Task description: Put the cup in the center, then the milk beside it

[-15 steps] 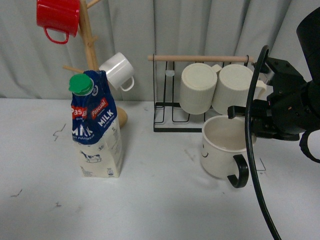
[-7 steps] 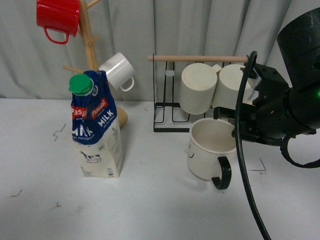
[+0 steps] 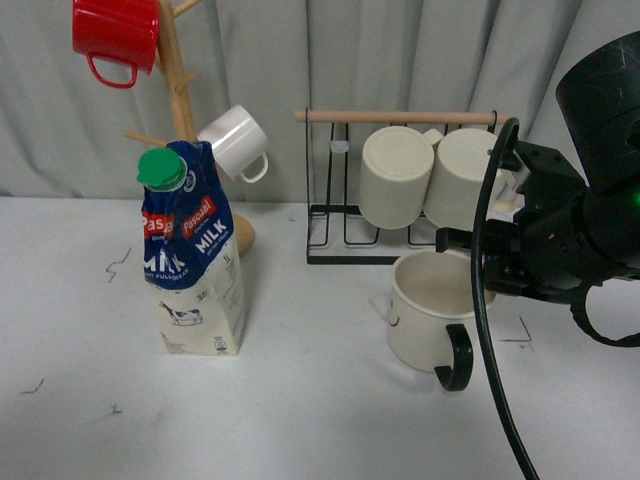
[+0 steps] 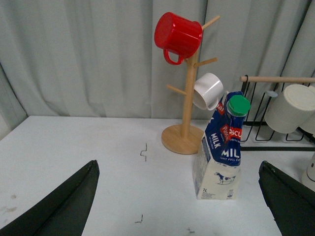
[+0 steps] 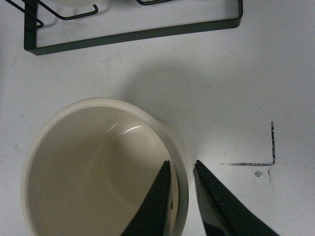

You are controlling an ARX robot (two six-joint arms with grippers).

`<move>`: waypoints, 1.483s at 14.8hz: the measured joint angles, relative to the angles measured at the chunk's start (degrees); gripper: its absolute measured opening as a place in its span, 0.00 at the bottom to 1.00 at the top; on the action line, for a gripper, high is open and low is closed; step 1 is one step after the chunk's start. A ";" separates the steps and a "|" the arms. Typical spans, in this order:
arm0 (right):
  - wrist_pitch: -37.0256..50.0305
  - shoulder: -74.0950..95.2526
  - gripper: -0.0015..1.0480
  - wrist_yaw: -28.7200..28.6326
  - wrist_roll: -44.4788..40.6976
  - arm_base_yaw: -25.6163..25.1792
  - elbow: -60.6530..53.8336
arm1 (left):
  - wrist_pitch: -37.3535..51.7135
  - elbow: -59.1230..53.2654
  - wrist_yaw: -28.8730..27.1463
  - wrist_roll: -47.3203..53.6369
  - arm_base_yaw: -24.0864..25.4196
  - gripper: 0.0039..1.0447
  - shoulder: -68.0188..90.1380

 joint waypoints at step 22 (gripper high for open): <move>26.88 -81.31 0.02 3.82 -16.37 -12.61 -57.83 | 0.00 0.00 -0.02 0.00 0.00 0.94 0.00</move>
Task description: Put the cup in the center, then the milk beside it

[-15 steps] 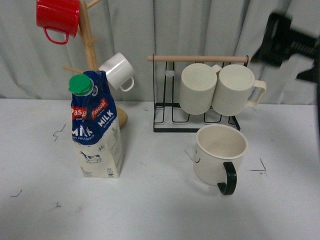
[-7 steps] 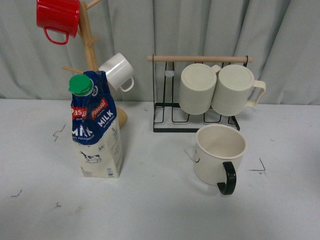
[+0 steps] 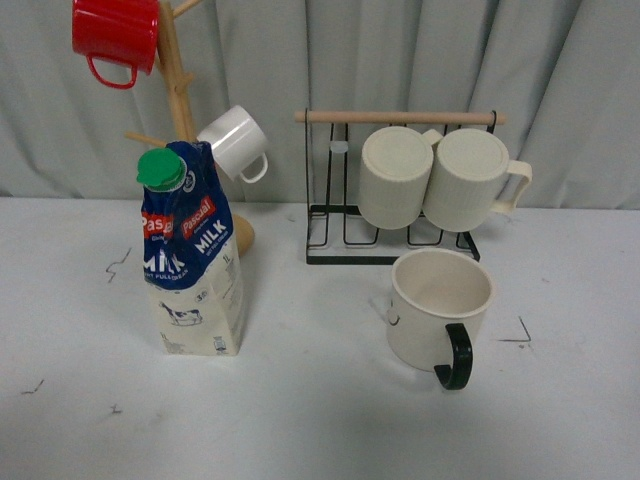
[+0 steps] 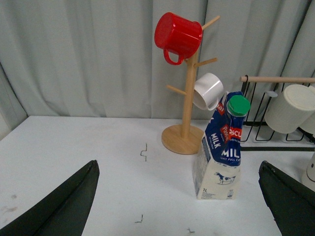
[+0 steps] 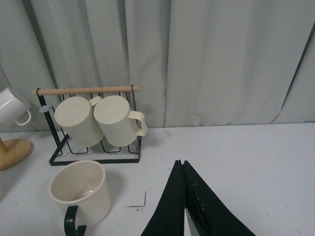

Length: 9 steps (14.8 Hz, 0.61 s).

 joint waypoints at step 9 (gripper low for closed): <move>-7.30 -13.86 0.02 -0.04 -0.02 0.00 -5.81 | 0.00 0.00 0.02 0.00 0.00 0.94 0.00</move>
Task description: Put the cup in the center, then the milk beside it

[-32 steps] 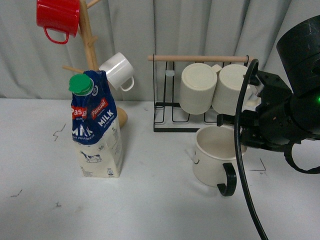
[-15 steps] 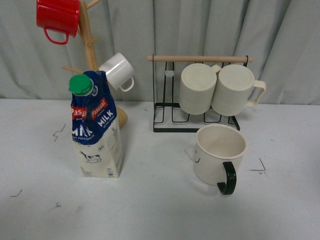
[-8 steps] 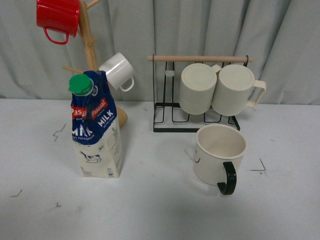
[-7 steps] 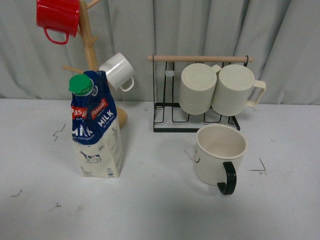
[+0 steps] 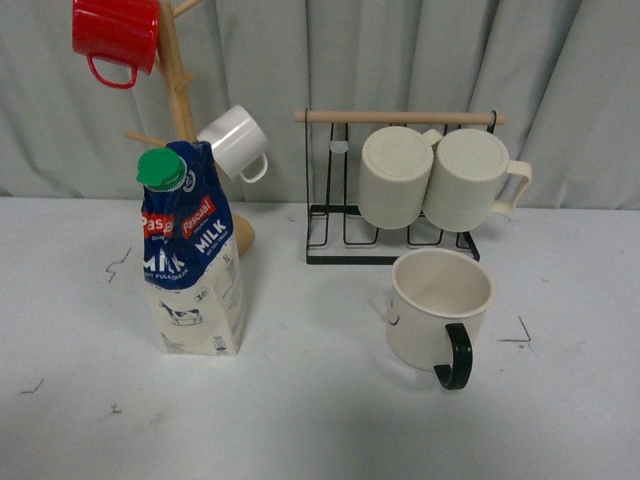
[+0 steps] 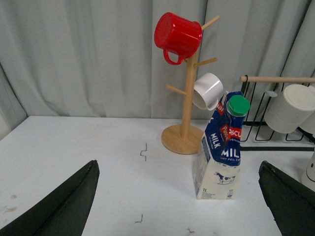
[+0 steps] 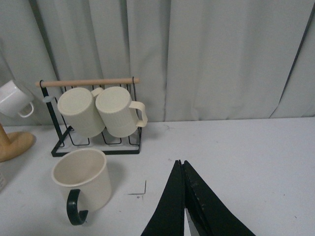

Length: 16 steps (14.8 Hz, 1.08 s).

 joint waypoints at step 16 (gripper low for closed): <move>-18.88 -18.99 0.17 -0.15 -0.07 0.00 0.02 | 0.00 0.00 0.00 0.02 0.00 0.94 0.00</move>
